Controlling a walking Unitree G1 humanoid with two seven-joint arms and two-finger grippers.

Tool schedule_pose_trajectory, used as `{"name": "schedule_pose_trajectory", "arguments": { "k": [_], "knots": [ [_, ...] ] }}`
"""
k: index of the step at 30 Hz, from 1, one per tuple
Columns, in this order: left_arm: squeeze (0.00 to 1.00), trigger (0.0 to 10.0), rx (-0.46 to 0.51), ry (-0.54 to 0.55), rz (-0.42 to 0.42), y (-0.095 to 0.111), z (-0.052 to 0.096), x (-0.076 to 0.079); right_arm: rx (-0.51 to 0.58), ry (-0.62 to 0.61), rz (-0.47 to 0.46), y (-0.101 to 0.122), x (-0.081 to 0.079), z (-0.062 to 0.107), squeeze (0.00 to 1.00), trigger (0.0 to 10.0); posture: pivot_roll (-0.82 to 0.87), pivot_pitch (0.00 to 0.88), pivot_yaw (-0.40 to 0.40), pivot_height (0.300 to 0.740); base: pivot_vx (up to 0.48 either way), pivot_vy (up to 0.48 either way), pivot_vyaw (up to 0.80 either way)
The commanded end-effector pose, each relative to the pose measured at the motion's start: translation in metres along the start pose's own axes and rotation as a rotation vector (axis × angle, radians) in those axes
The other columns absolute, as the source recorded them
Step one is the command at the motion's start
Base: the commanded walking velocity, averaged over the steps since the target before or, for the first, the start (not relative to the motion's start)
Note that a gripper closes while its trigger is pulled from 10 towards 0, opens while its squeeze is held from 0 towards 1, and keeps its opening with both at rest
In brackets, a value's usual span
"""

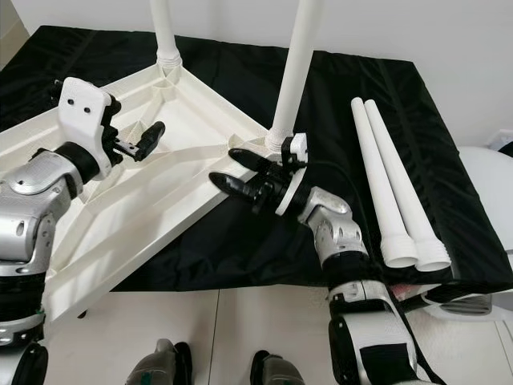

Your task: Building children table

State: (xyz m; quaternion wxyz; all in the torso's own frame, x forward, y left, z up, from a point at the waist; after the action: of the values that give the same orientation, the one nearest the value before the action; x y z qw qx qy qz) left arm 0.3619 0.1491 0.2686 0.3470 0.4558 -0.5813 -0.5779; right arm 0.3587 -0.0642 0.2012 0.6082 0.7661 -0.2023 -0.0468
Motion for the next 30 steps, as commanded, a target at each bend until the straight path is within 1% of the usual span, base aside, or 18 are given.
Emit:
{"name": "schedule_pose_trajectory", "arguments": {
  "k": [1,3,6,7,8,10,11,12,14,18,19,20,23,25,30],
  "knots": [
    [0.0,10.0,-0.015,0.085,-0.018,-0.005,0.005,-0.009,-0.003,0.019,-0.009,-0.001,-0.005,0.003,0.0,10.0,0.04,0.141,-0.039,0.74,0.0,0.0,0.0],
    [0.0,10.0,-0.06,0.072,-0.036,-0.014,0.009,-0.008,-0.046,0.035,-0.025,-0.006,-0.013,0.01,0.0,10.0,0.04,0.136,-0.042,0.74,0.0,0.0,0.0],
    [0.0,10.0,-0.067,0.068,-0.044,-0.016,0.01,-0.007,-0.063,0.038,-0.028,-0.008,-0.016,0.012,0.0,10.0,0.04,0.136,-0.042,0.74,0.0,0.0,0.0],
    [0.0,10.0,-0.075,0.063,-0.045,-0.017,0.01,-0.005,-0.095,0.039,-0.023,-0.011,-0.017,0.014,0.0,10.0,0.04,0.135,-0.043,0.74,0.0,0.0,0.0],
    [0.0,10.0,-0.075,0.063,-0.045,-0.017,0.01,-0.005,-0.095,0.039,-0.023,-0.011,-0.017,0.014,0.0,10.0,0.04,0.135,-0.043,0.74,0.0,0.0,0.0],
    [0.0,10.0,-0.09,0.046,-0.048,-0.019,0.011,0.0,-0.19,0.017,0.049,-0.018,-0.018,0.02,0.0,10.0,0.03,0.134,-0.048,0.74,0.0,0.0,0.0],
    [0.0,10.0,-0.09,0.046,-0.048,-0.019,0.011,0.0,-0.19,0.017,0.049,-0.018,-0.018,0.02,0.0,10.0,0.03,0.134,-0.048,0.74,0.0,0.0,0.0],
    [0.0,10.0,-0.093,0.041,-0.051,-0.02,0.011,0.002,-0.222,0.008,0.079,-0.02,-0.019,0.022,0.0,10.0,0.03,0.134,-0.048,0.74,0.0,0.0,0.0],
    [0.0,10.0,-0.093,0.04,-0.049,-0.02,0.011,0.003,-0.243,-0.011,0.095,-0.021,-0.019,0.022,0.0,10.0,0.03,0.134,-0.048,0.74,0.0,0.0,0.0],
    [0.0,10.0,-0.096,0.043,-0.038,-0.021,0.011,0.004,-0.264,-0.048,0.085,-0.022,-0.019,0.021,0.0,10.0,0.03,0.133,-0.053,0.74,0.0,0.0,0.0],
    [0.0,10.0,-0.098,0.042,-0.029,-0.021,0.01,0.006,-0.294,-0.138,0.087,-0.025,-0.011,0.019,0.0,10.0,0.02,0.133,-0.054,0.74,0.0,0.0,0.0],
    [0.0,10.0,-0.098,0.042,-0.029,-0.021,0.01,0.006,-0.294,-0.138,0.087,-0.025,-0.011,0.019,0.0,10.0,0.02,0.133,-0.054,0.74,0.0,0.0,0.0],
    [0.0,10.0,-0.101,0.041,-0.028,-0.022,0.01,0.008,-0.32,-0.203,0.083,-0.027,-0.005,0.017,0.0,10.0,0.02,0.135,-0.052,0.74,0.0,0.0,0.0],
    [0.0,10.0,-0.103,0.038,-0.02,-0.023,0.009,0.011,-0.332,-0.251,0.099,-0.027,-0.002,0.014,0.0,10.0,0.02,0.136,-0.052,0.74,0.0,0.0,0.0],
    [0.0,10.0,-0.104,0.034,-0.013,-0.023,0.008,0.013,-0.357,-0.285,0.107,-0.028,0.003,0.01,0.0,10.0,0.01,0.138,-0.05,0.74,0.0,0.0,0.0]
  ]
}}
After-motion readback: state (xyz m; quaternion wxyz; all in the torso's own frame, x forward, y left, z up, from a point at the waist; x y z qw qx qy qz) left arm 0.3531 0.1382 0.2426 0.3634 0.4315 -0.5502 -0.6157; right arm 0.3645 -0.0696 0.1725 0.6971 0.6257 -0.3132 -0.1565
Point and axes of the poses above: a point about 5 cm out from each wrist's last joint towards the gripper, its own z axis pointing back from the gripper into the wrist, its own y axis along the axis of the wrist's last joint, x = y × z, the point moved 5 cm from there along -z, pointing out of the wrist towards the gripper, and after that the axes turned 12 degrees about z, right-handed, at the moved point
